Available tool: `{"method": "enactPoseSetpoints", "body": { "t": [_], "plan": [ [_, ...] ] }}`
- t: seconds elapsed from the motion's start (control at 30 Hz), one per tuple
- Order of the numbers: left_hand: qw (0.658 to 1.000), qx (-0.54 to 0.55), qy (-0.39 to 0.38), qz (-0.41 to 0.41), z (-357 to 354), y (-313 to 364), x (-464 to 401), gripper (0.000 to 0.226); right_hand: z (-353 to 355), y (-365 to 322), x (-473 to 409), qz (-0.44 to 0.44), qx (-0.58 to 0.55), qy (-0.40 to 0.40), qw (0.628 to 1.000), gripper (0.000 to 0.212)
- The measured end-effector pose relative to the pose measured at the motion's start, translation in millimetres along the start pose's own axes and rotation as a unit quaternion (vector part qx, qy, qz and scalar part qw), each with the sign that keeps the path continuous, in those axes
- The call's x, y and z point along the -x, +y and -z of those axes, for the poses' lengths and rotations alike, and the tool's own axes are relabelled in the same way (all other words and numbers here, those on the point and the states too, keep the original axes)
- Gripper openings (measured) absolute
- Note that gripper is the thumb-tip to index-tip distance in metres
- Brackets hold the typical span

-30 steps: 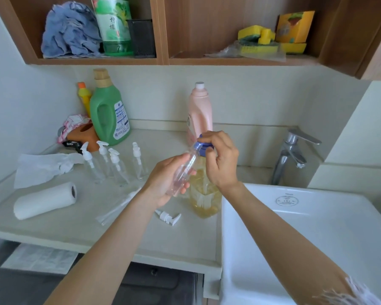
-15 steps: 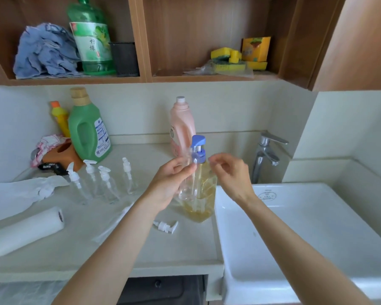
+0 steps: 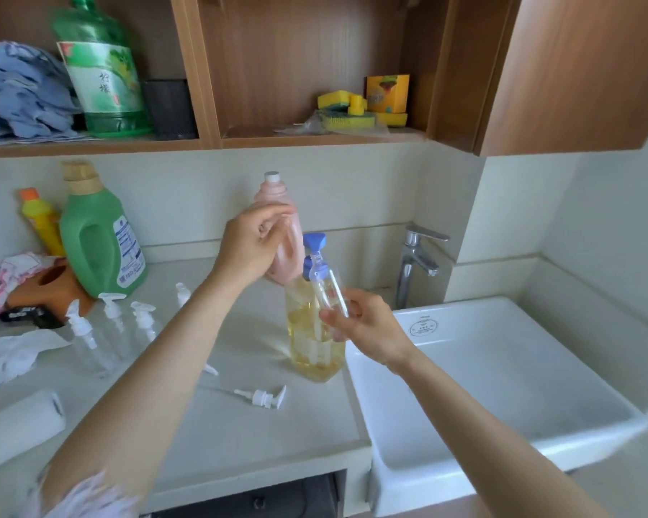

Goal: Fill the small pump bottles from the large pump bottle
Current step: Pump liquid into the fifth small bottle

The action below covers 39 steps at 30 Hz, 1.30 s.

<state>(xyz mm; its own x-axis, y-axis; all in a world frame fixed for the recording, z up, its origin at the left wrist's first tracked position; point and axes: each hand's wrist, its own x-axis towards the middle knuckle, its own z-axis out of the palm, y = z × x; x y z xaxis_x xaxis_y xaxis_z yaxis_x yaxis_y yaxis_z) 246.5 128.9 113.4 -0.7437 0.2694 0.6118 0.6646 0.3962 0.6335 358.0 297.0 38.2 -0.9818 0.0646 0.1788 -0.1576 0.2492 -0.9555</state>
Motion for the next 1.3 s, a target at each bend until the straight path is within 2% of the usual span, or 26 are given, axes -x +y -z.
{"method": "enactPoseSetpoints", "body": {
  "t": [0.03,0.07,0.13,0.27,0.3,0.37,0.43,0.57,0.7,0.8,0.97,1.03,1.17,1.23,1.3],
  "plan": [
    [0.997,0.004,-0.065,-0.028,-4.4,0.9,-10.9,0.021,0.0,2.2,0.2,0.003,-0.003,0.012,1.000,0.009],
    [0.991,0.004,-0.130,-0.023,-9.2,6.9,-16.0,0.023,0.1,3.5,-0.2,0.007,-0.009,0.028,1.000,0.010],
    [0.977,0.044,-0.210,0.024,-20.2,10.8,-21.1,0.023,1.5,7.0,-1.4,0.016,-0.012,0.066,0.998,0.008],
    [0.980,0.064,-0.186,0.028,-31.2,6.4,-24.7,0.018,7.4,8.7,-2.5,0.035,-0.002,0.113,0.993,0.006],
    [0.982,0.034,-0.183,0.021,-33.5,7.2,-26.2,0.020,10.0,9.8,-3.3,0.036,-0.001,0.117,0.992,0.005],
    [0.981,-0.072,-0.180,0.018,-40.0,9.0,-32.3,0.038,16.2,11.3,-5.4,0.042,0.004,0.115,0.992,0.005],
    [0.970,-0.110,-0.204,0.067,-43.4,15.7,-41.5,0.041,21.9,13.4,-10.2,0.043,0.018,0.110,0.993,0.005],
    [0.952,0.008,-0.270,0.147,-51.5,26.5,-57.7,0.029,27.9,15.8,-21.6,0.044,0.009,0.107,0.993,0.006],
    [0.931,0.038,-0.309,0.189,-61.5,14.9,-52.2,0.041,29.9,26.8,-31.4,0.046,-0.007,0.093,0.995,0.016],
    [0.920,0.014,-0.320,0.224,-65.2,9.9,-54.7,0.045,29.3,38.7,-37.3,0.044,-0.029,0.071,0.996,0.016],
    [0.919,-0.013,-0.279,0.280,-73.4,9.9,-42.4,0.039,30.2,51.9,-43.5,0.048,-0.040,0.054,0.997,0.032],
    [0.931,-0.044,-0.253,0.260,-72.5,9.5,-38.4,0.034,32.7,51.9,-45.3,0.050,-0.039,0.045,0.997,0.033],
    [0.966,-0.123,-0.185,0.131,-62.2,14.6,-37.6,0.027,35.9,40.7,-49.3,0.058,-0.050,0.037,0.996,0.026],
    [0.982,-0.098,-0.148,0.059,-60.8,17.5,-28.6,0.029,35.9,38.5,-49.8,0.070,-0.042,0.044,0.996,0.025],
    [0.994,-0.073,-0.075,-0.016,-60.2,16.7,-11.9,0.029,35.4,36.5,-47.6,0.080,-0.046,0.057,0.994,0.025]
  ]
}}
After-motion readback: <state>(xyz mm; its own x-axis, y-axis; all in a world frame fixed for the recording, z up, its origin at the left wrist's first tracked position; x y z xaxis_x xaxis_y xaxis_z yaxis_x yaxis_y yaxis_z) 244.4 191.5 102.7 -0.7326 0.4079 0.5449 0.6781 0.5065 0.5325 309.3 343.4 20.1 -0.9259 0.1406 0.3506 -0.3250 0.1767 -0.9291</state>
